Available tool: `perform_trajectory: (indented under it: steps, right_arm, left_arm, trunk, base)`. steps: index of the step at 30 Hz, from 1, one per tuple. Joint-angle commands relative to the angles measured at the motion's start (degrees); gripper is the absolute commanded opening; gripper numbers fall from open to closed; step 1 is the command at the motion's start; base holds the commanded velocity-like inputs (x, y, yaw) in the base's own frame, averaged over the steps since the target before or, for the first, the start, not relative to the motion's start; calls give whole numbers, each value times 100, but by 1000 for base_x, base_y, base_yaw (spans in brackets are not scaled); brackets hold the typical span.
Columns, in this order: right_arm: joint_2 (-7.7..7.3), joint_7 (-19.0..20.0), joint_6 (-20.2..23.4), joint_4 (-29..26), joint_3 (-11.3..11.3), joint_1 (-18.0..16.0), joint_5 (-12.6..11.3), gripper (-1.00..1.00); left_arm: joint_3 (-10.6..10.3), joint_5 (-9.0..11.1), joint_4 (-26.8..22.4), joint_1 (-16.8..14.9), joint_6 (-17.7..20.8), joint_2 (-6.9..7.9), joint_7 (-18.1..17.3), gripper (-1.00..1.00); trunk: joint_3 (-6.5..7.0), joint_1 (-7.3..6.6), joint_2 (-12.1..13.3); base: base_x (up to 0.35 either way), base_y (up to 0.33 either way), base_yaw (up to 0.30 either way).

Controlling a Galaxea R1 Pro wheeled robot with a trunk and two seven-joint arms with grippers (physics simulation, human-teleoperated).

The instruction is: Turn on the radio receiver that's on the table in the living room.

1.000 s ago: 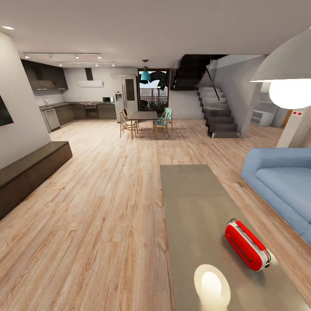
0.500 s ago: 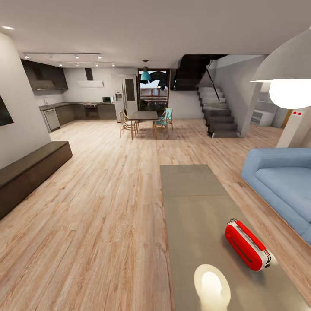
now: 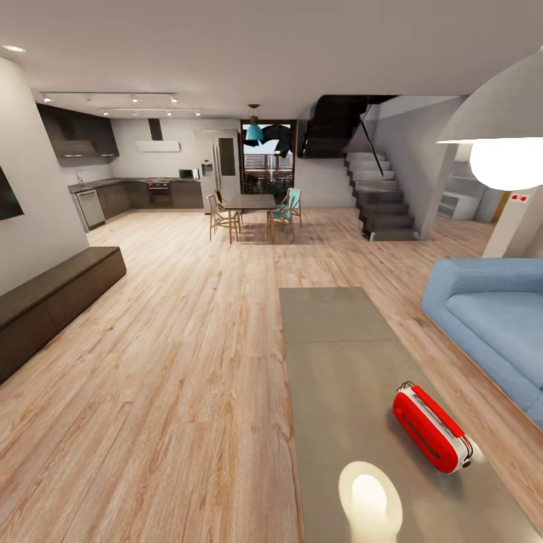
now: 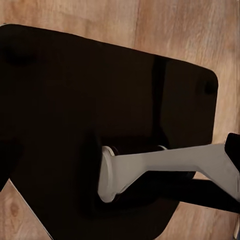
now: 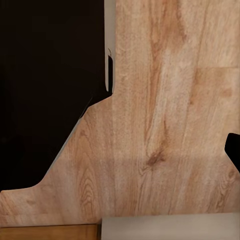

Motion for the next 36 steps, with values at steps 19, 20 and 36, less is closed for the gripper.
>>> perform_trajectory:
  steps: [19,20,36]
  right_arm:
    - [0,0,0,0,0,1,0,100]
    - [0,0,0,0,0,1,0,100]
    - [0,0,0,0,0,1,0,100]
  left_arm:
    - [0,-17,531,0,0,-4,0,100]
    - [0,-17,532,0,0,-4,0,100]
    - [0,-17,532,0,0,-4,0,100]
  trunk:
    - [0,0,0]
    - [0,0,0]
    - [0,0,0]
  base:
    - [0,0,0]
    - [0,0,0]
    - [0,0,0]
